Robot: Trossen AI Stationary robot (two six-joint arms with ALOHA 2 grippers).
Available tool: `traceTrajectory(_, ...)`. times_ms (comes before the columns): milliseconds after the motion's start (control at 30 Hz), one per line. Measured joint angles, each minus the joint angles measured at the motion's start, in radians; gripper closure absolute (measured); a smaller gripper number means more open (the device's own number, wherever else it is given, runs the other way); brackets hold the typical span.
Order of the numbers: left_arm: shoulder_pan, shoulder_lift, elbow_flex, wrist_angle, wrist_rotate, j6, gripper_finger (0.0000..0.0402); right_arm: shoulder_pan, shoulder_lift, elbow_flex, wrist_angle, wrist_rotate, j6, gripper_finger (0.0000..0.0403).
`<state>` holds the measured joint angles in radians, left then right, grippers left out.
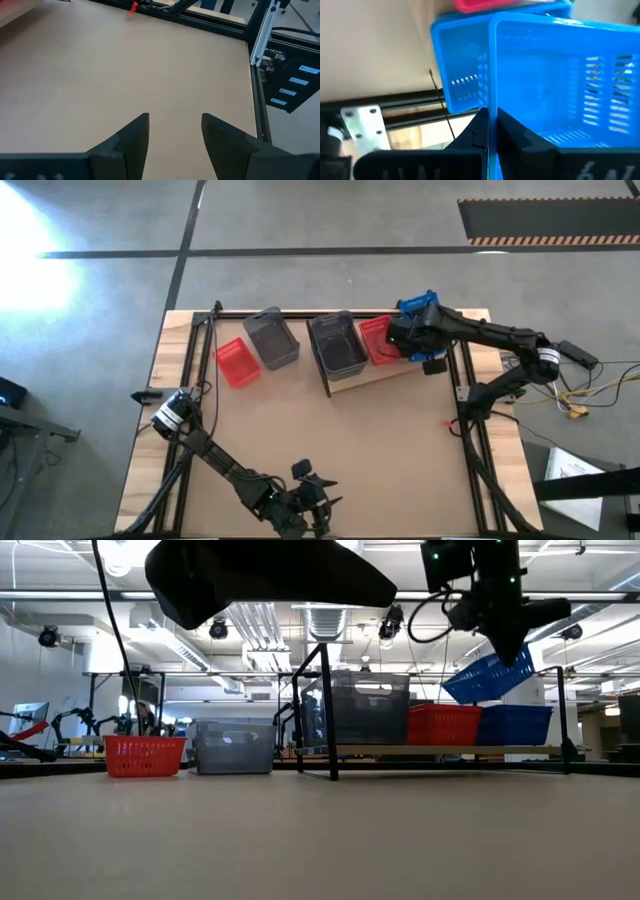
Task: Stack baskets on shelf by color
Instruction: Stack the blue bin on the other blue bin on the shelf
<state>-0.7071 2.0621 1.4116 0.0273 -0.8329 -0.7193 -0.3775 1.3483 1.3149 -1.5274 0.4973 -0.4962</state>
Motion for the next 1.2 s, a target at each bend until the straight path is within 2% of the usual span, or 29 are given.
traceTrajectory(367, 0.000, 0.000, -0.007, 0.019, 0.001, 0.000, 0.0236, -0.007, 0.001, -0.092, 0.112, -0.012, -0.122, 0.0394)
traceTrajectory(567, 0.000, 0.000, -0.008, 0.018, 0.001, 0.000, 0.0236, -0.008, -0.003, -0.091, 0.142, -0.111, -0.159, 0.0394)
traceTrajectory(767, 0.000, 0.000, -0.008, 0.018, 0.000, 0.000, 0.0236, -0.008, -0.003, -0.092, 0.147, -0.114, -0.160, 0.0391)
traceTrajectory(967, 0.000, 0.000, -0.007, 0.019, 0.000, 0.000, 0.0236, -0.008, -0.004, -0.092, 0.152, -0.107, -0.143, 0.0352)
traceTrajectory(1100, 0.000, 0.000, -0.006, 0.019, 0.000, 0.000, 0.0236, -0.010, -0.004, -0.092, 0.158, -0.097, -0.124, 0.0303)
traceTrajectory(1200, 0.000, 0.000, -0.007, 0.022, 0.000, -0.001, 0.0236, -0.009, -0.005, -0.092, 0.157, -0.050, -0.120, 0.0267)
